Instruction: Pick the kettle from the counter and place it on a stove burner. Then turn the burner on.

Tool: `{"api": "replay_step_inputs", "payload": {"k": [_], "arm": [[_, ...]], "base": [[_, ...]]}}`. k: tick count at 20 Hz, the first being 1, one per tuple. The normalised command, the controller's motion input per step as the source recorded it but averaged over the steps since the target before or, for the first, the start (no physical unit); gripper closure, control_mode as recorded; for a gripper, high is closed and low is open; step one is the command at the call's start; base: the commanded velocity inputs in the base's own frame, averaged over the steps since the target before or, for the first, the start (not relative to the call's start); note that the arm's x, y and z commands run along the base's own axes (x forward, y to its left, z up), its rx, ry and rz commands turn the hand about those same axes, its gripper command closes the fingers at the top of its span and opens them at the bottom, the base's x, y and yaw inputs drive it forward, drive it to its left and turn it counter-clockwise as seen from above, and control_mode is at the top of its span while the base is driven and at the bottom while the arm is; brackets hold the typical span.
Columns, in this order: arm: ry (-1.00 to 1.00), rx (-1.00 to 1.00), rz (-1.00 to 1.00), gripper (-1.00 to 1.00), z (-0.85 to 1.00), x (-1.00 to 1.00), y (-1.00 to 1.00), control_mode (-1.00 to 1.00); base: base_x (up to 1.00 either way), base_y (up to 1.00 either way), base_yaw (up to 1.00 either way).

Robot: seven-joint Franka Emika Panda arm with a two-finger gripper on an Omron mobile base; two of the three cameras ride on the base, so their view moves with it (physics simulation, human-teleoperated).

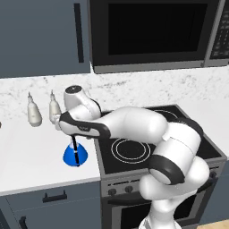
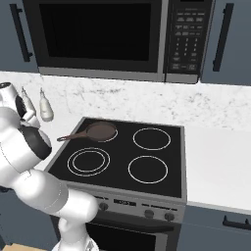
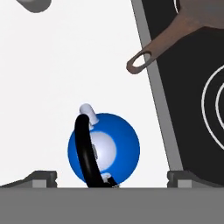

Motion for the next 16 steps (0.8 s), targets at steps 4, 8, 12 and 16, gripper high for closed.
{"api": "replay_step_inputs", "payload": {"k": [4, 8, 12, 16], "arm": [[0.0, 0.0, 0.0, -1.0, -0.08, 0.0, 0.21, -1.0], [0.0, 0.0, 0.0, -1.0, -0.09, 0.0, 0.21, -1.0], [0.0, 0.0, 0.0, -1.0, -0.04, -0.01, 0.03, -1.0], [0.0, 0.0, -0.01, -1.0, 0.0, -0.08, -0.08, -1.0]], "base": [[0.0, 0.0, 0.0], [0.0, 0.0, 0.0], [0.0, 0.0, 0.0], [0.0, 0.0, 0.0]]}}
